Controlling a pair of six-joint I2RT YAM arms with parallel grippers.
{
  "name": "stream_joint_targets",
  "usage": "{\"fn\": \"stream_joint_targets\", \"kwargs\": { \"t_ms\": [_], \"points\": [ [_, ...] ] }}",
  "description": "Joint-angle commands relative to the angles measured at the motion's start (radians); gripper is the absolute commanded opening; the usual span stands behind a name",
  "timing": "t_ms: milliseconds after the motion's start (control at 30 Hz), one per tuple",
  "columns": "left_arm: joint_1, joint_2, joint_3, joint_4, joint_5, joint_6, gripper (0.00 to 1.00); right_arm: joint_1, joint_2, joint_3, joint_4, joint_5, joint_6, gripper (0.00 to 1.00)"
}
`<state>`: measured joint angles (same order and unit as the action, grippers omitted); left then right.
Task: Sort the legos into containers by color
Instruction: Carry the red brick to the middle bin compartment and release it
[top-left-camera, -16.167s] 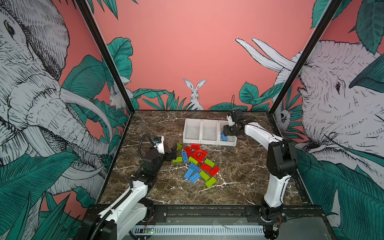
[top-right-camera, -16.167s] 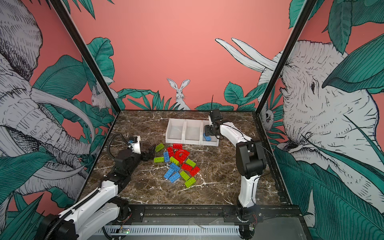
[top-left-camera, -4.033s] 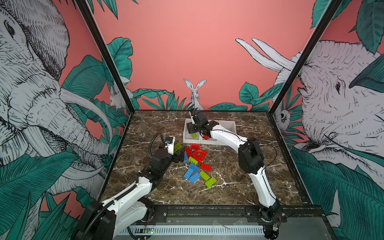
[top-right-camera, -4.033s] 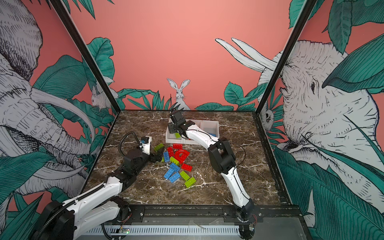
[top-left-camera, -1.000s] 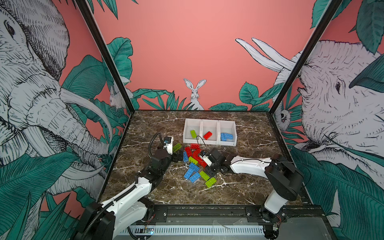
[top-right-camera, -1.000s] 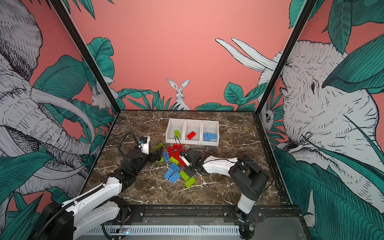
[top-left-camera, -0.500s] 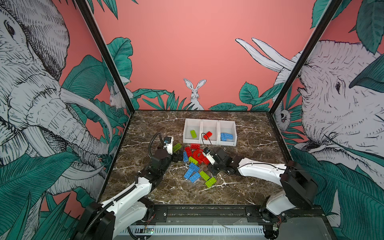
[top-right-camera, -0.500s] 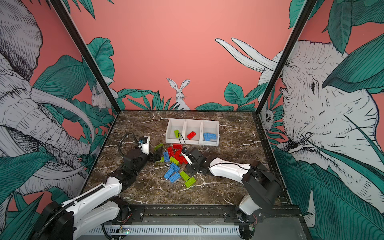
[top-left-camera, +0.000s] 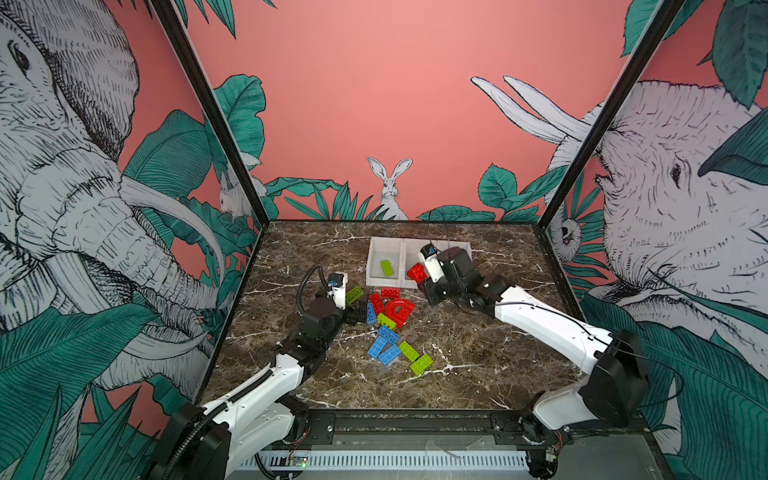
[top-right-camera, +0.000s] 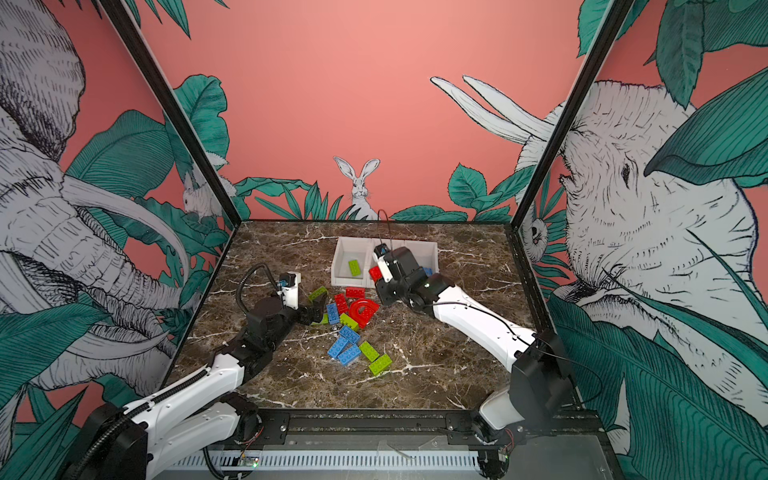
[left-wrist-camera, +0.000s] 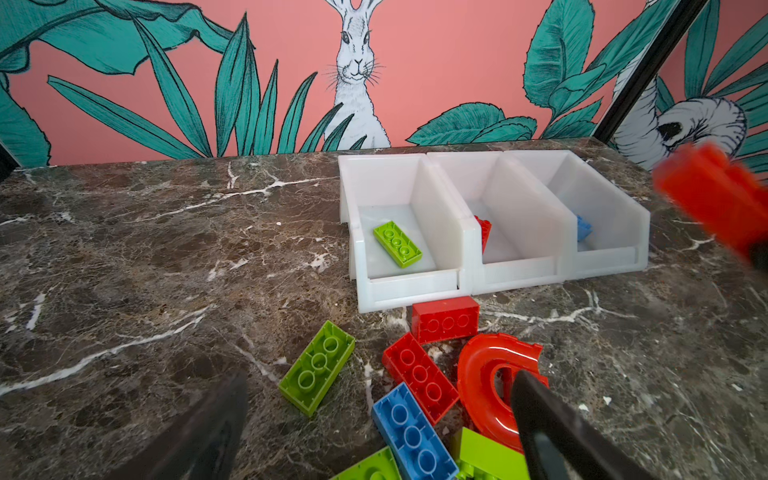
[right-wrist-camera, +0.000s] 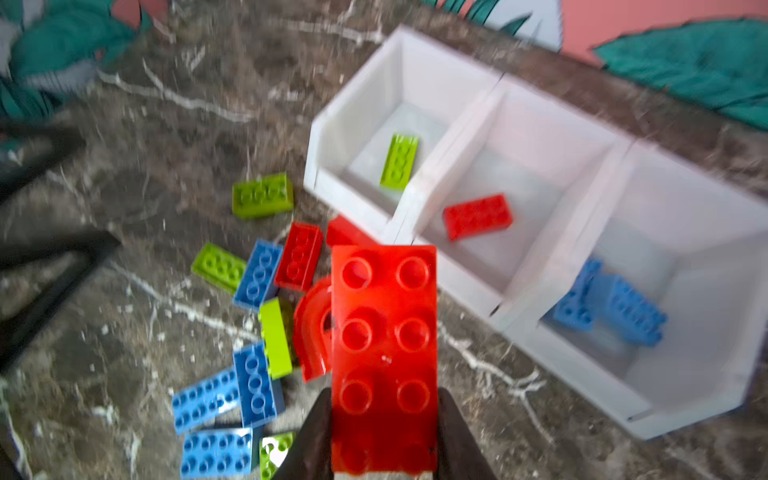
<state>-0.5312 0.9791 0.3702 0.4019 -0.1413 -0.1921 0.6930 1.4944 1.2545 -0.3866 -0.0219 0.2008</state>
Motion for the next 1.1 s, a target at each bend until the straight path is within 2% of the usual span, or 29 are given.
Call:
{"fn": "stream_joint_targets", "kwargs": {
  "t_ms": [0,100,233,400,533,700,900,1033,1067],
  "points": [
    [-0.002,0.001,0.004,-0.005,0.016,-0.015,0.99,-0.048,0.089,0.161,-0.079,0.040,0.054,0.17],
    [-0.003,0.004,0.004,-0.005,0.011,-0.016,0.99,-0.078,0.191,0.262,-0.070,0.098,0.119,0.14],
    [-0.001,0.003,0.007,-0.017,0.008,-0.021,0.99,-0.092,0.319,0.333,0.000,0.108,0.147,0.13],
    [-0.003,-0.018,0.004,-0.024,-0.006,-0.010,0.99,-0.092,0.407,0.247,0.194,0.055,0.176,0.13],
    [-0.002,-0.014,-0.002,-0.012,-0.007,-0.008,0.99,-0.092,0.459,0.279,0.152,0.104,0.147,0.13],
    [-0.002,0.007,0.006,-0.017,-0.008,-0.005,0.99,-0.092,0.470,0.198,0.237,0.069,0.187,0.17],
    [-0.003,0.004,0.005,-0.013,0.002,-0.010,0.99,-0.093,0.498,0.230,0.217,0.074,0.176,0.25],
    [-0.003,0.011,0.007,-0.015,-0.004,-0.014,0.99,-0.092,0.496,0.225,0.219,0.074,0.175,0.43],
    [-0.003,0.013,0.007,-0.015,-0.006,-0.016,0.99,-0.092,0.494,0.226,0.216,0.075,0.175,0.44]
  ]
}}
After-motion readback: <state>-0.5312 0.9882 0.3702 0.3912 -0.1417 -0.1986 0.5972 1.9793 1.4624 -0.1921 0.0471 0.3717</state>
